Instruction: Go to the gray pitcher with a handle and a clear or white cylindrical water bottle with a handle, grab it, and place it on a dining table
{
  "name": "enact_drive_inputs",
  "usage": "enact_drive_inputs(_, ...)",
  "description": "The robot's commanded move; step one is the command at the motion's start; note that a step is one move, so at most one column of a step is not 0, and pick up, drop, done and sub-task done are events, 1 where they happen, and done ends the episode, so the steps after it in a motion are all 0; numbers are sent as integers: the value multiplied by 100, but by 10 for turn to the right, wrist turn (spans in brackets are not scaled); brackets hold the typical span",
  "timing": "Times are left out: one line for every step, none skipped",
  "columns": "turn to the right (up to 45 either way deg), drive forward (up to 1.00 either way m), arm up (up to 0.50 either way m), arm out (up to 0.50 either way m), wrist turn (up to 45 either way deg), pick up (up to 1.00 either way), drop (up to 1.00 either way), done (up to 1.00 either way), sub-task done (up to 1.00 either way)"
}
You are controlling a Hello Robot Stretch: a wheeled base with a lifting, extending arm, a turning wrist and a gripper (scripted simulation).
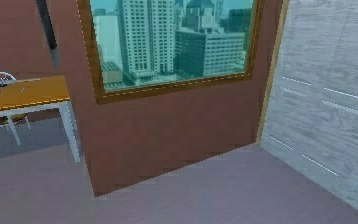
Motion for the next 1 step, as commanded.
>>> enact_drive_inputs(0, 0, 0, 0, 0, 100, 0, 0, 0)
